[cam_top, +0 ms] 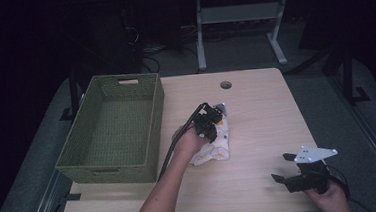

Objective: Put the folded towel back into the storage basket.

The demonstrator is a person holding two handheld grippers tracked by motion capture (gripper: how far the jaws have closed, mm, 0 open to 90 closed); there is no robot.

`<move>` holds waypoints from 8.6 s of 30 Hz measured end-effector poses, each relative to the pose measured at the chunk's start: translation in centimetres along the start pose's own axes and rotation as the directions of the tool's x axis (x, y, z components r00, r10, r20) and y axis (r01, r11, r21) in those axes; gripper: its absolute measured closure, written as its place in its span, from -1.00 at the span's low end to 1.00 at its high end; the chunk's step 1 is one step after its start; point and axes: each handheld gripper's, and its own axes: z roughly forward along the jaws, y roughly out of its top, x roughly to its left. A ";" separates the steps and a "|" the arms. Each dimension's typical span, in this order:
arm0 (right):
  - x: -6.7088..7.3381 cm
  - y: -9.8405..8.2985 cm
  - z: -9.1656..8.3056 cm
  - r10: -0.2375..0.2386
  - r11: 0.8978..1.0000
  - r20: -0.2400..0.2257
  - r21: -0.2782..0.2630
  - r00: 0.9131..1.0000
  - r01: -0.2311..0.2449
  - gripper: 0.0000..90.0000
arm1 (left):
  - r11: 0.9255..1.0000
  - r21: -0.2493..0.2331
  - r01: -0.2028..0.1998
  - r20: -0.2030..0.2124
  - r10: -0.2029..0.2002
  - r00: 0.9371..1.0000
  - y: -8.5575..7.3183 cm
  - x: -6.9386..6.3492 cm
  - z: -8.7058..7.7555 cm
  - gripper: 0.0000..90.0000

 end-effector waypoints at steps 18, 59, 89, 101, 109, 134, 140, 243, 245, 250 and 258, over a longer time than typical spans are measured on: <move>0.0 0.0 0.1 0.002 1.000 0.004 0.005 1.000 -0.002 -0.64 | 1.000 -0.015 -0.016 -0.001 0.016 1.000 -1.0 0.1 -5.8 0.83; 0.0 0.1 0.3 0.002 1.000 -0.002 0.013 1.000 -0.002 -0.64 | 0.999 -0.010 0.044 -0.038 -0.044 0.998 -4.0 3.2 -14.2 0.83; -0.1 0.1 0.4 0.007 1.000 0.000 0.014 1.000 -0.007 -0.63 | 0.991 -0.027 0.130 -0.033 -0.130 0.991 -8.6 7.7 -17.6 0.83; -0.2 0.0 0.4 0.009 1.000 0.008 0.018 1.000 -0.009 -0.63 | 0.985 -0.048 0.166 -0.004 -0.166 0.986 -10.8 9.5 -18.2 0.83; -0.3 -0.1 0.4 0.014 1.000 0.012 0.017 1.000 -0.014 -0.63 | 0.986 -0.043 0.158 0.002 -0.158 0.987 -11.7 10.5 -18.3 0.83; -0.4 -0.1 0.6 0.022 1.000 0.012 0.022 1.000 -0.022 -0.64 | 0.980 -0.033 0.198 0.013 -0.198 0.980 -15.7 13.8 -18.2 0.83; -0.4 -0.1 0.6 0.029 0.999 0.013 0.023 1.000 -0.029 -0.64 | 0.978 -0.035 0.206 0.026 -0.205 0.978 -16.5 14.4 -18.1 0.83; -1.0 -0.3 0.8 0.032 0.999 0.024 0.036 0.999 -0.033 -0.64 | 0.960 0.025 0.279 -0.076 -0.276 0.958 -19.2 20.1 -7.5 0.37; -1.0 -0.4 0.8 0.029 0.999 0.026 0.040 0.999 -0.030 -0.64 | 0.957 0.006 0.291 -0.078 -0.290 0.954 -19.0 20.5 -7.4 0.38; -1.0 -0.5 0.7 0.041 0.998 0.025 0.042 0.999 -0.042 -0.63 | 0.945 -0.003 0.328 -0.075 -0.328 0.942 -19.4 21.8 -7.0 0.39; -1.1 -0.5 0.8 0.038 0.998 0.029 0.044 0.999 -0.039 -0.64 | 0.925 0.028 0.380 -0.057 -0.378 0.924 -19.9 23.4 -5.8 0.17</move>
